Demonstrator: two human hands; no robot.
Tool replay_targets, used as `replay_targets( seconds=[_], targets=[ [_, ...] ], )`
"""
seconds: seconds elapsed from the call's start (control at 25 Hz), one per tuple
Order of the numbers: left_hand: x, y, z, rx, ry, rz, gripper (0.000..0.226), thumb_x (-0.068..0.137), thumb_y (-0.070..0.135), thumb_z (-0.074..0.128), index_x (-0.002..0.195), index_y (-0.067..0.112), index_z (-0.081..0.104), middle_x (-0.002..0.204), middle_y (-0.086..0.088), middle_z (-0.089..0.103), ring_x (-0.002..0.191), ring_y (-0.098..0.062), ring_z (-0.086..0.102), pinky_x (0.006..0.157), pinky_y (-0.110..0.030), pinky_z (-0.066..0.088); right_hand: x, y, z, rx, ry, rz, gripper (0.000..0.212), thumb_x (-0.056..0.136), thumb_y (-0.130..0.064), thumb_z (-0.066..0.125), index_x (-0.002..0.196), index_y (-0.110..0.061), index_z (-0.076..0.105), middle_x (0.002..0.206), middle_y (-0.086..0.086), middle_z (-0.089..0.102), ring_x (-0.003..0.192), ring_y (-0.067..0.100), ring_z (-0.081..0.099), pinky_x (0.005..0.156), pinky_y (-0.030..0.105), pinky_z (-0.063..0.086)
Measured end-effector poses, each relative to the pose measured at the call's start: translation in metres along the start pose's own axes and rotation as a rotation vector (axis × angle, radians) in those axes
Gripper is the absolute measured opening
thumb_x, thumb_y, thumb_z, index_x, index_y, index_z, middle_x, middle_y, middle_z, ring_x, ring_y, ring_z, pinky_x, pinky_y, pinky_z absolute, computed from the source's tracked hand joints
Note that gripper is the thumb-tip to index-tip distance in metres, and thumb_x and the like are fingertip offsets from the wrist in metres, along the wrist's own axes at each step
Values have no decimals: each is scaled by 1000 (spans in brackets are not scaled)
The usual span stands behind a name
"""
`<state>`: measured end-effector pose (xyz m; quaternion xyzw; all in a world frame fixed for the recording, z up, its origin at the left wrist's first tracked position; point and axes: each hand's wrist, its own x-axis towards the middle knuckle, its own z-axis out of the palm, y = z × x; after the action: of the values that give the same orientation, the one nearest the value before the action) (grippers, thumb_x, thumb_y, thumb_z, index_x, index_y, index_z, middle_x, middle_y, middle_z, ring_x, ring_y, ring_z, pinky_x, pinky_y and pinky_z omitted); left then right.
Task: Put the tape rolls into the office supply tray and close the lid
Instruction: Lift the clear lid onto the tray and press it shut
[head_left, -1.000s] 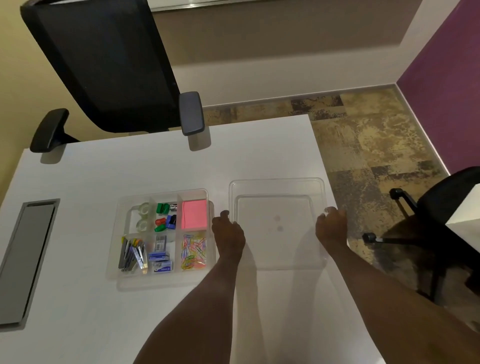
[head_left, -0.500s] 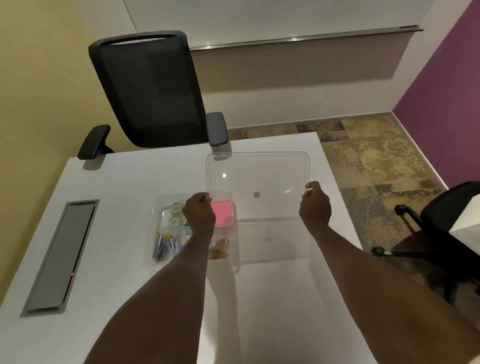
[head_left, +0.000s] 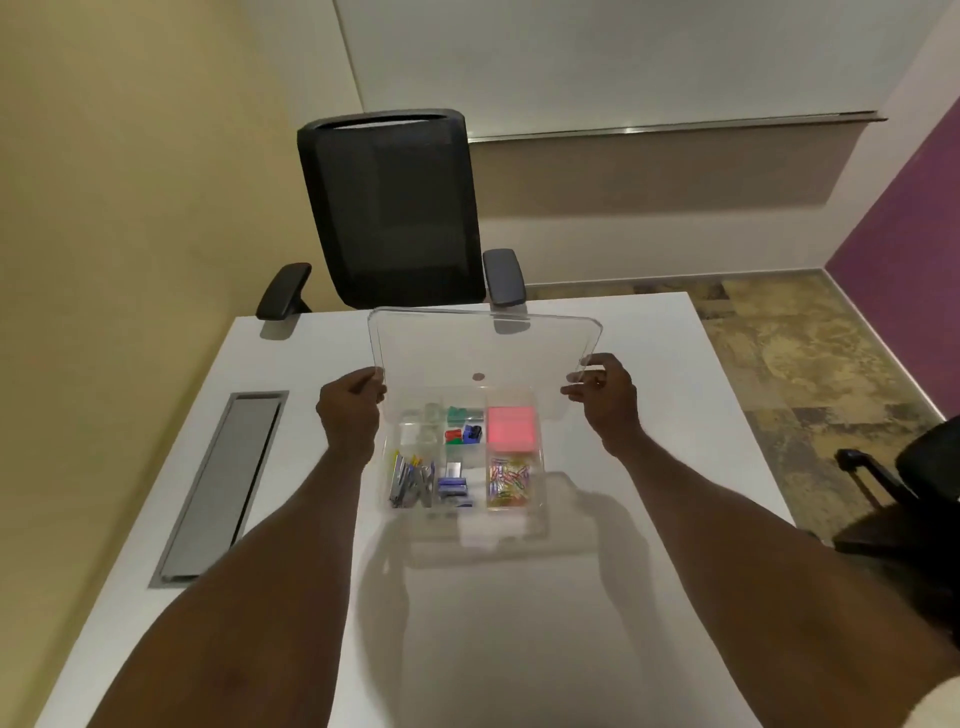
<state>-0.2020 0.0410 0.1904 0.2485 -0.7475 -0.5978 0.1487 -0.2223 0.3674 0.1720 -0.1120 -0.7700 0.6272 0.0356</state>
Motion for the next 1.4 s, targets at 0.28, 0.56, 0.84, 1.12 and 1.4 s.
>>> replay_targets(
  seconds=[0.28, 0.56, 0.84, 1.12, 1.4],
  targets=[
    [25, -2, -54, -279, -258, -244, 30, 98, -1, 58, 126, -11, 65, 111, -18, 73, 111, -27, 65, 98, -34, 55, -8, -11, 10, 337, -23, 209, 26, 102, -14, 60, 121, 1, 52, 114, 29, 71, 101, 42, 72, 90, 45, 59],
    [26, -26, -65, -129, -249, -268, 34, 85, -1, 79, 114, -16, 70, 116, -33, 71, 95, -29, 69, 98, -36, 58, -16, -5, 26, 156, -52, 247, 59, 83, -7, 83, 131, 3, 48, 110, 30, 71, 95, 44, 74, 94, 57, 58],
    [26, -60, -44, -101, -229, -431, 27, 81, -10, 79, 107, -16, 72, 111, -34, 72, 101, -40, 70, 107, -49, 54, -19, 20, 46, -116, 89, 284, 39, 77, 6, 81, 112, 7, 64, 97, 21, 66, 90, 42, 73, 91, 53, 59],
    [34, -96, -21, 192, -87, -359, 17, 80, 0, 83, 95, -8, 79, 89, -29, 76, 74, -32, 69, 92, -51, 62, -12, 55, 75, -286, 201, 385, 8, 83, -4, 79, 89, 1, 77, 88, 21, 77, 87, 35, 75, 85, 40, 60],
    [47, -116, -1, 372, -80, -311, 22, 88, 5, 78, 107, -6, 78, 110, -23, 77, 109, -35, 73, 100, -36, 53, -2, 81, 97, -457, 221, 468, 11, 87, -6, 78, 95, 0, 78, 99, 19, 77, 97, 34, 72, 85, 32, 53]
  ],
)
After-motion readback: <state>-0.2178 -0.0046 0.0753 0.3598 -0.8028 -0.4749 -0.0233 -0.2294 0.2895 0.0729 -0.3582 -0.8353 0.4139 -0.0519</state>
